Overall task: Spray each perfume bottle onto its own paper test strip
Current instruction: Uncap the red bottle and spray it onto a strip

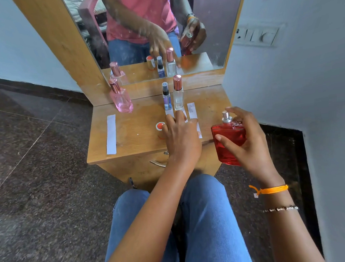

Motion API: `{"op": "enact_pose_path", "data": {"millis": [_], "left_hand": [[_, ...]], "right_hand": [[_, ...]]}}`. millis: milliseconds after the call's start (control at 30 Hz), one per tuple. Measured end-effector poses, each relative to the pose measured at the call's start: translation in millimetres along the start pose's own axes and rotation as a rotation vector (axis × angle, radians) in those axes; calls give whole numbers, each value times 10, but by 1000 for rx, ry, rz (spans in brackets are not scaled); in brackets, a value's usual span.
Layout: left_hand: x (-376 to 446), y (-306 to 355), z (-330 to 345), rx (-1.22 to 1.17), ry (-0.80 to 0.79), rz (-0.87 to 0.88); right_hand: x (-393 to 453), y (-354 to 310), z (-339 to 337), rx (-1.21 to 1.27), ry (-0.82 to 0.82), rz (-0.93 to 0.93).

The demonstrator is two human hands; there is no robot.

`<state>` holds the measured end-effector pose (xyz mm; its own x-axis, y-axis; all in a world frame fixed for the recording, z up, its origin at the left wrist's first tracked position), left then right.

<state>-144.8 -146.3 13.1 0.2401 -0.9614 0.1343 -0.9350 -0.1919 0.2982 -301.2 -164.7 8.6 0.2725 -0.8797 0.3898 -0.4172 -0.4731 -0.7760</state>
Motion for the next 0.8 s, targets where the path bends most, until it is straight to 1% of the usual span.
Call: {"op": "enact_pose_path", "data": {"millis": [267, 433, 533, 567, 633, 733, 800], "left_hand": [[-17, 31, -23, -30, 44, 10], [-96, -11, -224, -124, 192, -5], [-189, -216, -362, -187, 300, -86], [-207, -312, -370, -211, 304, -124], [-216, -486, -330, -249, 258, -180], [-185, -619, -266, -298, 197, -173], [-160, -666, -297, -372, 219, -152]], "right_hand": [[16, -45, 33, 39, 0, 19], [74, -55, -22, 219, 92, 95], [115, -80, -23, 329, 140, 134], [116, -91, -13, 362, 148, 142], [98, -125, 32, 408, 148, 146], [34, -158, 139, 447, 128, 169], [-29, -179, 218, 452, 110, 193]]}}
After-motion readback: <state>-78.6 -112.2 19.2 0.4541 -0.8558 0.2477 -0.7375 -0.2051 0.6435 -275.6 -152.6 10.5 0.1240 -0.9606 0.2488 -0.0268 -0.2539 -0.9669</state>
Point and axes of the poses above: each hand's wrist, its own x-axis towards the middle knuckle, its own z-axis out of the palm, y = z × x, the point moved 7 cm from there along x, towards the middle knuckle, and after that the axes turned 3 degrees about z, right-handed, at the moved point
